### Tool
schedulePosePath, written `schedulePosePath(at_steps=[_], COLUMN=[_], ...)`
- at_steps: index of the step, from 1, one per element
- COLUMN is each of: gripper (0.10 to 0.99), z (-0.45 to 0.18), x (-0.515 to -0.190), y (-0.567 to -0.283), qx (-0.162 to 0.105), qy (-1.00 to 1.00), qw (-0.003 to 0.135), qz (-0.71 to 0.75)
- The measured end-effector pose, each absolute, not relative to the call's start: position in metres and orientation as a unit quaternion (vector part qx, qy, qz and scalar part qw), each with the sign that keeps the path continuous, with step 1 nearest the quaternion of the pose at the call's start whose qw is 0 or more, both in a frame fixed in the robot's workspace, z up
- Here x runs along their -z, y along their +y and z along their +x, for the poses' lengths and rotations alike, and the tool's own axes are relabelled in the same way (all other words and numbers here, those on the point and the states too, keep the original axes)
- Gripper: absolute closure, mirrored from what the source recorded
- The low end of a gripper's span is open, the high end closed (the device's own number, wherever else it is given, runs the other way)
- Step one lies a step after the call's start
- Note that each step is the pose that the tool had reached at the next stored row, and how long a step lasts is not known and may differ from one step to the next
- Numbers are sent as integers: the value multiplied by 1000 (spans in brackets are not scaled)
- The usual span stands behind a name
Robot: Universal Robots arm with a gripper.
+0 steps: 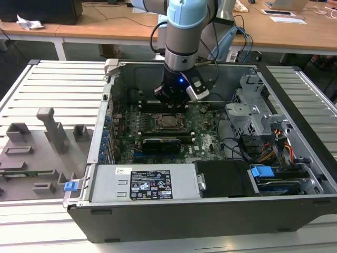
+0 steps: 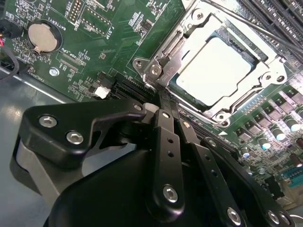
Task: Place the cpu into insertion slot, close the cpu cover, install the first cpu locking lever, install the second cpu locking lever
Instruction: 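Install the first cpu locking lever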
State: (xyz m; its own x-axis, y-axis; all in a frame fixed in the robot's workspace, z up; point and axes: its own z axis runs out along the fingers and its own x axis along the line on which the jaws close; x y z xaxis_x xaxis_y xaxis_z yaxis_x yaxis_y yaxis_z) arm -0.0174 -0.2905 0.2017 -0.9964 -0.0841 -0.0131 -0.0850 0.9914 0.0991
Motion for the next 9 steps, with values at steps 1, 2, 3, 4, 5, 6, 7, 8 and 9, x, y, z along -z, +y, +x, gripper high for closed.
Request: schedulePosePath(at_steps=[1,2,3,4,5,6,7,8,9], gripper=[980,980,980,980,980,980,980,980,980], z=[-17,-17,-17,-17,-17,-17,-17,-17,-17], x=[-202,-202,-203,-207,-209,-211,-212,-212,-212], y=[-290,-291,-290,-290,-290,-291,-290,-291,-291], qx=[-50,-50,-50,-50,-50,-50,-50,-50,-50], qy=[998,998,998,998,998,998,998,998,998], qw=[5,5,5,5,5,5,5,5,5], qz=[-42,-42,-42,-42,-42,-42,-42,-43,-43])
